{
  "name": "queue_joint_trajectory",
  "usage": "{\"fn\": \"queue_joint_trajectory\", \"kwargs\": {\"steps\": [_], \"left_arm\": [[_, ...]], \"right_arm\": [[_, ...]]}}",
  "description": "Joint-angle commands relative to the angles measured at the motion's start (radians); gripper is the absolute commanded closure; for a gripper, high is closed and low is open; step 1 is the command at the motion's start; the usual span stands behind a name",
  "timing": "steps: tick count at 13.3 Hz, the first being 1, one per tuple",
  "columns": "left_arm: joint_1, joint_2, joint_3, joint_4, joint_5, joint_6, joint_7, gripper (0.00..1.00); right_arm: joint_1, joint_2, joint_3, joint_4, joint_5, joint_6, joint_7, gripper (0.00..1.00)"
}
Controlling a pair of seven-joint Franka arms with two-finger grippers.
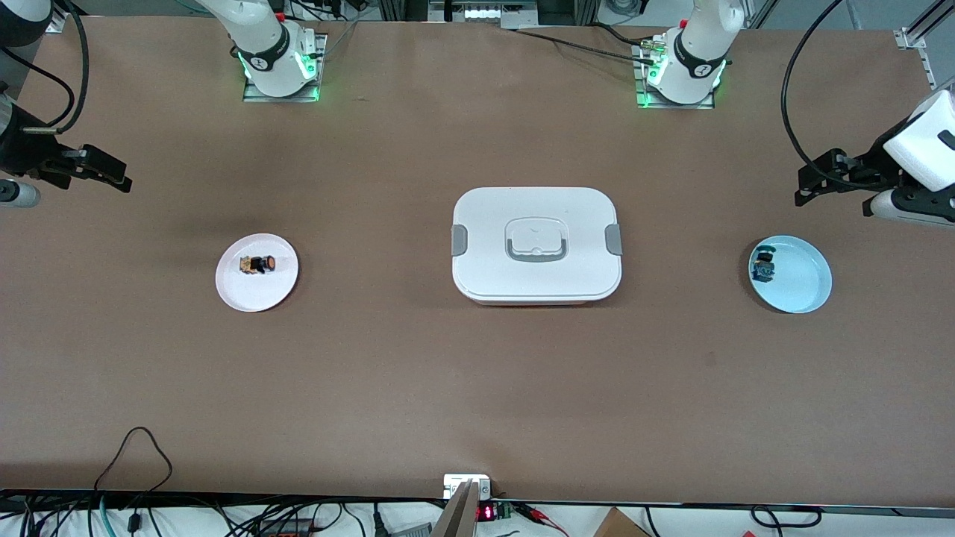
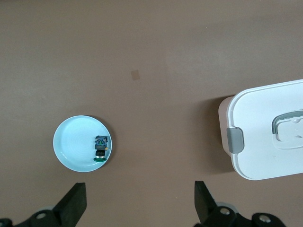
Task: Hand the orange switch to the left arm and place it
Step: 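Move the right gripper down toward the orange switch on the white plate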
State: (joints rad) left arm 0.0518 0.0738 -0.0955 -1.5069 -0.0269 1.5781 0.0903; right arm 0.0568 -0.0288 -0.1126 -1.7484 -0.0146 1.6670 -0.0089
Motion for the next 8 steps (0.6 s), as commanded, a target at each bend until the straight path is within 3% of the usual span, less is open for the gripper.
{"fn": "queue_joint_trajectory", "kwargs": {"steps": [1,8], "left_arm": [[-0.001,0.006,-0.003,0.03,0.008,-0.026,0.011,0.0],[0.0,0.006,0.0,0.03,0.008,-0.026,0.011,0.0]], "right_arm": [[0.003,0.032,0.007,0.001,0.013,0.011,-0.009,0.0],[0.038,0.101,0.005,-0.003,-0.002,0.023,-0.005,0.0]]}}
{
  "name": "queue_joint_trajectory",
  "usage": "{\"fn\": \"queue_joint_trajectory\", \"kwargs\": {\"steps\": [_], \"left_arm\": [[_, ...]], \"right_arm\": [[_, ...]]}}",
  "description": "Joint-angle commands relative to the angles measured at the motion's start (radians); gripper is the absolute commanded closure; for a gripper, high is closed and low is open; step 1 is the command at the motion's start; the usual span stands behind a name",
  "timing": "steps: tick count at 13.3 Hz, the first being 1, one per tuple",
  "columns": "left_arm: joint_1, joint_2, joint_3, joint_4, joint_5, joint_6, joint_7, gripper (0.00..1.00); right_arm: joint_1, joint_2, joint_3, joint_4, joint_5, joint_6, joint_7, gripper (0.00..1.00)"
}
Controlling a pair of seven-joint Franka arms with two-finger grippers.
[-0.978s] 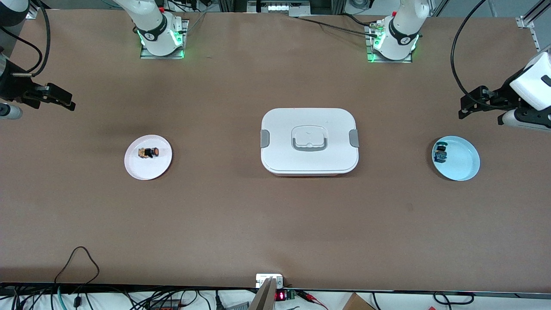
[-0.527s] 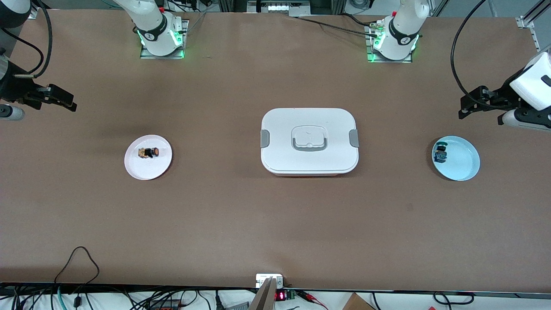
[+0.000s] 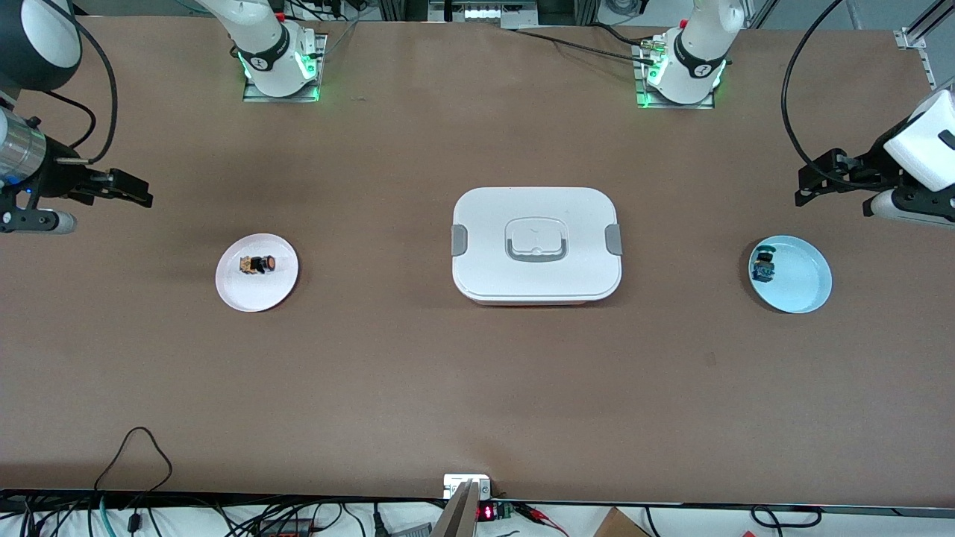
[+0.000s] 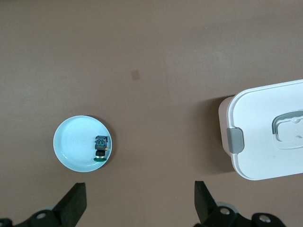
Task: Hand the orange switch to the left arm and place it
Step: 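Move the right gripper down toward the orange switch on the white plate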
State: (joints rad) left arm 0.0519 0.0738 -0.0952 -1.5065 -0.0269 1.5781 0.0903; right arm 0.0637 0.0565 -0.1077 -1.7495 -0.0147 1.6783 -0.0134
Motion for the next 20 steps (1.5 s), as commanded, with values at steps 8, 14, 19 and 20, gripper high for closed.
{"fn": "queue_joint_trajectory", "kwargs": {"steps": [8,14,19,20], "left_arm": [[0.0,0.006,-0.005,0.029,0.008,-0.026,0.009,0.0],[0.0,0.004,-0.002,0.029,0.007,-0.027,0.011,0.0],[-0.001,0.003,-0.003,0.029,0.007,-0.032,0.009,0.0],[0.0,0.003,-0.003,0.029,0.008,-0.033,0.009,0.0]], "right_arm": [[0.07,0.109,0.002,-0.062,-0.048,0.188,0.023,0.0],[0.073,0.109,0.002,-0.272,-0.039,0.417,0.023,0.0],[0.073,0.152,0.003,-0.404,-0.024,0.589,0.007,0.0],[0.074,0.163,0.013,-0.415,-0.018,0.616,0.007,0.0]]}}
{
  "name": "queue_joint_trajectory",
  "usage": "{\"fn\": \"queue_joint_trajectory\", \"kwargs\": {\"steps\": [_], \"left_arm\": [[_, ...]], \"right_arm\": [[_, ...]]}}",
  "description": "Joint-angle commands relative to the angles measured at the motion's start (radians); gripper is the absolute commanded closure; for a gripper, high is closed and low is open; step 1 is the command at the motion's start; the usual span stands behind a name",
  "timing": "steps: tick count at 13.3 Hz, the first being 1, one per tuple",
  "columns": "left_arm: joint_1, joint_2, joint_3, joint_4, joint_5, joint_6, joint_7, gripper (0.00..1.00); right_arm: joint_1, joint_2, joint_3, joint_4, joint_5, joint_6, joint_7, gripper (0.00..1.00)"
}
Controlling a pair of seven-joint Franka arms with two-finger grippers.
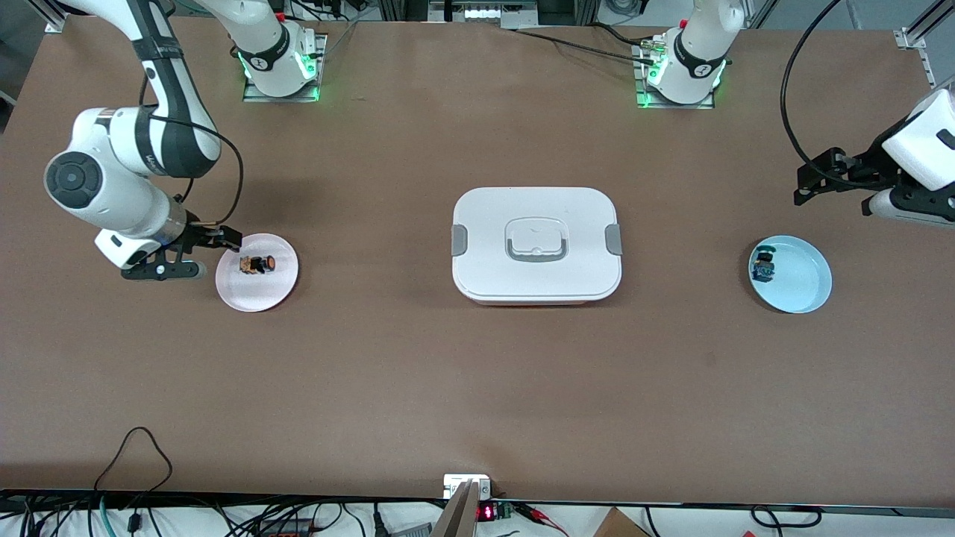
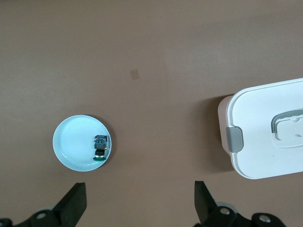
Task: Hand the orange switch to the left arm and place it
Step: 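Lower the right gripper over the orange switch and close on it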
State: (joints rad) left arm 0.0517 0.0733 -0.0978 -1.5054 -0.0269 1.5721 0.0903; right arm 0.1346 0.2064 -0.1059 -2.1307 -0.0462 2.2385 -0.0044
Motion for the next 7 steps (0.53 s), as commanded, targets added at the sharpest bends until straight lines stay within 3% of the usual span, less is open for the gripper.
{"fn": "queue_joint_trajectory", "kwargs": {"steps": [1,7], "left_arm": [[-0.001,0.003,-0.002,0.028,0.008,-0.027,0.009,0.0],[-0.001,0.003,0.001,0.028,0.008,-0.043,0.009,0.0]], "right_arm": [[0.004,0.025,0.021,-0.043,0.02,0.084,-0.002,0.0],[0.002,0.129,0.052,-0.043,0.04,0.174,-0.022,0.0]]}}
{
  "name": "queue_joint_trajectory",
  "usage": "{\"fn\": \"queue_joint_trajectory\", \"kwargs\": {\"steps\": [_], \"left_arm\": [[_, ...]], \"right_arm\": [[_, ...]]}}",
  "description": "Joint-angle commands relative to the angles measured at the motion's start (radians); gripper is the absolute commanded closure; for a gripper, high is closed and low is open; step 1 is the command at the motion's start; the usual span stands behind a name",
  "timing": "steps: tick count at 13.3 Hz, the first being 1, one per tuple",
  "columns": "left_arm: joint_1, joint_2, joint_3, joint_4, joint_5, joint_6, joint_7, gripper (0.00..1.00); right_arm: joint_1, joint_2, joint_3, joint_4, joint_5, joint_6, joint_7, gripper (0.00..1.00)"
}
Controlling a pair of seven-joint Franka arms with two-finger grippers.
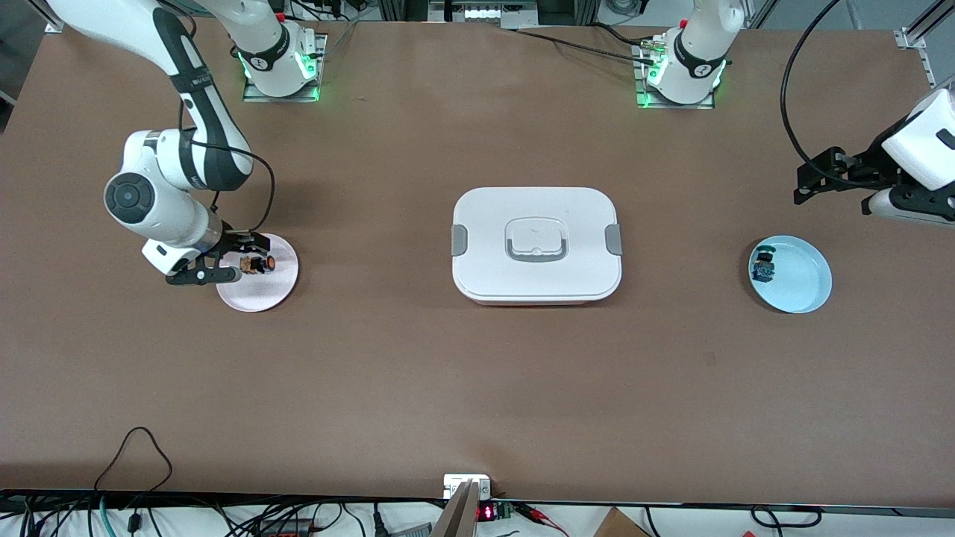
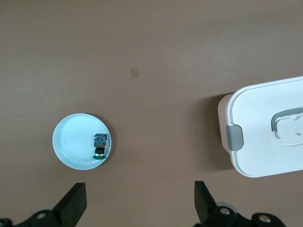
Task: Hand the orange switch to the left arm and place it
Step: 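Lower the right gripper over the orange switch and close on it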
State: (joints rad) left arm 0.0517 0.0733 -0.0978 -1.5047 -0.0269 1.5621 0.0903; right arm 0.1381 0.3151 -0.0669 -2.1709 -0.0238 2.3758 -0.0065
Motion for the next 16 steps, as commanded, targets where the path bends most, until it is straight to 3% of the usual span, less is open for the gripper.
{"fn": "queue_joint_trajectory", "kwargs": {"steps": [1,16], "left_arm": [[-0.001,0.003,0.001,0.027,0.008,-0.033,0.009,0.0],[0.0,0.003,0.004,0.027,0.007,-0.033,0.011,0.0]], "right_arm": [[-0.002,0.039,0.013,-0.003,0.018,0.058,-0.035,0.0],[-0.026,0.082,0.013,-0.001,0.018,0.098,-0.122,0.0]]}}
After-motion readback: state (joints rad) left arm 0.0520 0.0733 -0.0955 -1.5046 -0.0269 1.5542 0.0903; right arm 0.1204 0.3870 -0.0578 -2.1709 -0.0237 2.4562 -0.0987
